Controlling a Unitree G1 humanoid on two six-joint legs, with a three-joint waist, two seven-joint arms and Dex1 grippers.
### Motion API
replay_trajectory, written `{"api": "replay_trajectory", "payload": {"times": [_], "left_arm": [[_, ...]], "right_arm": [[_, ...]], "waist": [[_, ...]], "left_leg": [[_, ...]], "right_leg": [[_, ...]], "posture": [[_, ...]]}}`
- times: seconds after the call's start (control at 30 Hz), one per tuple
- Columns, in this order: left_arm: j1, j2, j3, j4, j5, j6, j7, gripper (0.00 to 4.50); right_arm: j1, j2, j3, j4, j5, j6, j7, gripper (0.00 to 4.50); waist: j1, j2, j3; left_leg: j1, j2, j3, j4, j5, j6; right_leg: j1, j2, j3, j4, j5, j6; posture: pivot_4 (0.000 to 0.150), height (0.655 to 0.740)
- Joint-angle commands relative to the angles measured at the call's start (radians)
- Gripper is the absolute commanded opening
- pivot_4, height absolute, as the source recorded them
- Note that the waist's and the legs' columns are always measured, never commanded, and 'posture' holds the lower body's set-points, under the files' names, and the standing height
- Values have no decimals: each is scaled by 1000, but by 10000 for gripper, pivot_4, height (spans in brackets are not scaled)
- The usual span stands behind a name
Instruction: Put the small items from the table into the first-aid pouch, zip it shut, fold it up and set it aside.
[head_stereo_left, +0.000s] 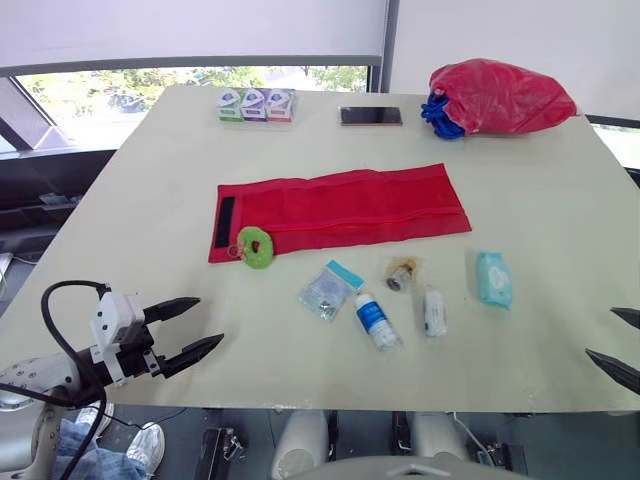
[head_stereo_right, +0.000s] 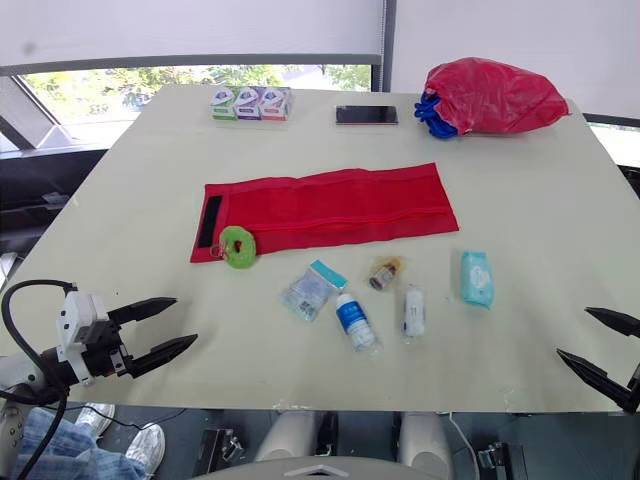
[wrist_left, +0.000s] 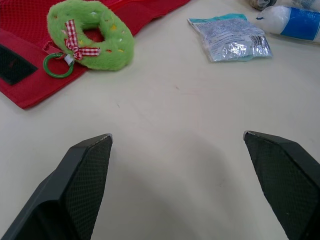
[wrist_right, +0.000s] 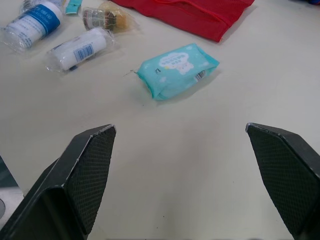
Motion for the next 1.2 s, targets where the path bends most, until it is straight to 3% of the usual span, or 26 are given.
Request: {"api": "replay_trajectory", "payload": {"times": [0.03,0.43,0.77,0.87,1.2], "left_arm": [[-11,20,29,-32,-29,3,-24,45000],[-49,24,-17,-118,-56,109,-9,45000],[-236,-37,-237,-261,-48,429,241,45000],[-333,-90,-260,-245,-112,566,326,45000],[-466,-95,-457,-216,-57,719,334,45000]], "right_arm": [[10,-12,-54,-12,19,-1,15,44418],[7,9,-56,-16,14,-16,33,44418],[7,59,47,-454,107,155,-130,44418],[-14,66,88,-568,138,213,-196,44418],[-163,61,257,-783,143,319,-343,44418]], "waist": [[0,0,0],[0,0,1],[1,1,1],[3,1,1],[3,-1,2]], "left_leg": [[0,0,0,0,0,0],[0,0,-1,0,0,0],[0,0,-4,1,0,0],[0,-1,-5,1,0,0],[0,-3,-6,2,1,0]], "right_leg": [[0,0,0,0,0,0],[0,1,-3,0,0,0],[3,4,-1,0,0,0],[4,6,-2,0,0,0],[5,7,-4,1,0,0]], "posture": [[1500,7400],[1500,7400],[1500,7400],[1500,7400],[1500,7400]]}}
